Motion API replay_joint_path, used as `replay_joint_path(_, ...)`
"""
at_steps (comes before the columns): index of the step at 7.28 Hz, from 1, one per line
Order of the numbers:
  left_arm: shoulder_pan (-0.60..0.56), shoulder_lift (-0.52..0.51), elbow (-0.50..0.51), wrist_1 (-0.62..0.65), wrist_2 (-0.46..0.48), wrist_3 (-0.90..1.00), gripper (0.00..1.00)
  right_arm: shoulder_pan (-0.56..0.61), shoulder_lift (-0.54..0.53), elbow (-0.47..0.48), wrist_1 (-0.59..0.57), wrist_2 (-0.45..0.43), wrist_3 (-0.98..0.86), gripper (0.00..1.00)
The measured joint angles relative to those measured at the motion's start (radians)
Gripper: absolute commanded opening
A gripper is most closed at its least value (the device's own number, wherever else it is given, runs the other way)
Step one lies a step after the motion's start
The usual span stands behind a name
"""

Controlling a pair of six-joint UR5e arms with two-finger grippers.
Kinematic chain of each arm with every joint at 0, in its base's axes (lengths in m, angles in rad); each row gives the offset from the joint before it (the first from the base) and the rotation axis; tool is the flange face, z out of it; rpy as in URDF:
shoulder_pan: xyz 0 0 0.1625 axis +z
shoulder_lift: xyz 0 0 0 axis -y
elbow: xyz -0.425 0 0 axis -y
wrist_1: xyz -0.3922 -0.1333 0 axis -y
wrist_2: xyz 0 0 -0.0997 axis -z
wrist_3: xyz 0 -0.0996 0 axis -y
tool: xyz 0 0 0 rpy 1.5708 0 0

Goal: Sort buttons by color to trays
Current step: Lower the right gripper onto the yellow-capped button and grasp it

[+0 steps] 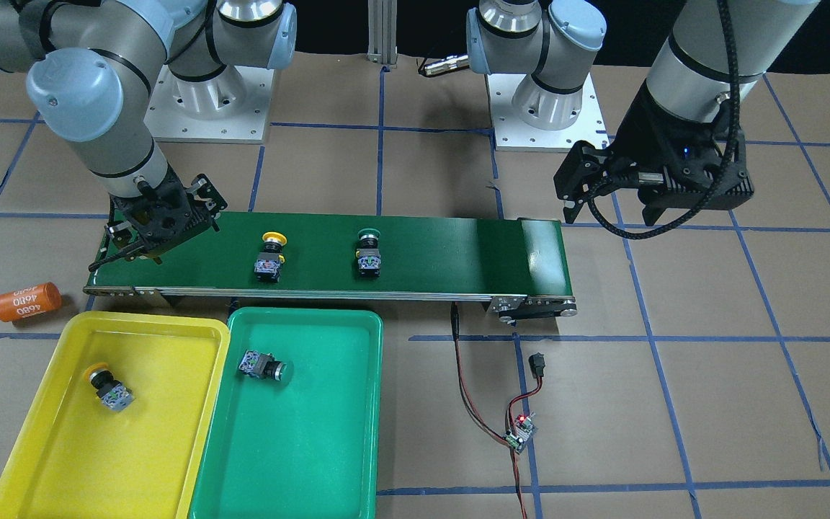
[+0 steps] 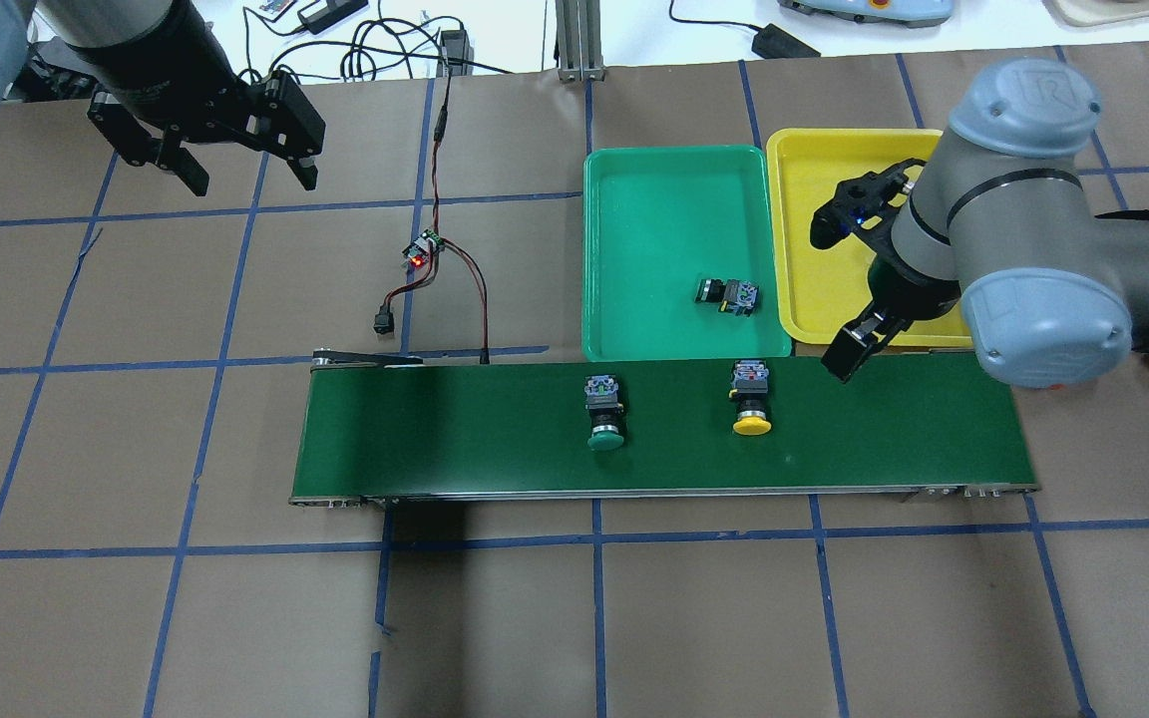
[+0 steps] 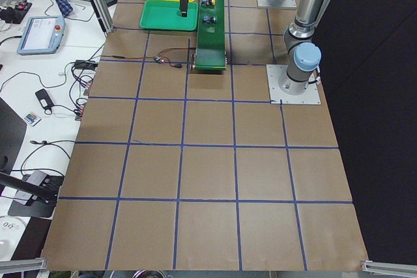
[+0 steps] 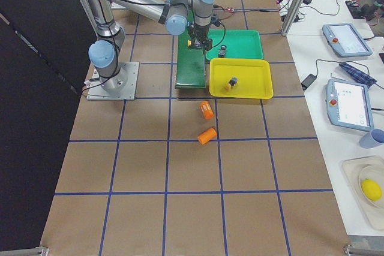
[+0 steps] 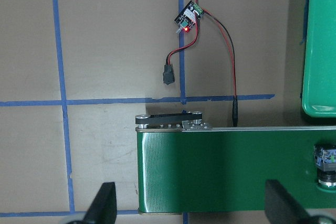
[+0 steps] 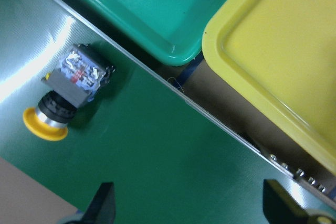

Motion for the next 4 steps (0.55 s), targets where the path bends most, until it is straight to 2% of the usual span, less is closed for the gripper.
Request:
replay_joint_path(2, 0.003, -0.014, -0.052, 0.103, 0.011, -0.001, 1.0, 0.002, 0.007, 0.002, -0.004, 0.002, 0.298, 1.0)
replay_joint_path(4, 0.004, 0.004, -0.071, 0.114, 0.014, -0.007, 1.0, 0.004, 0.019, 0.004, -0.003, 0.004, 0.511, 1.0)
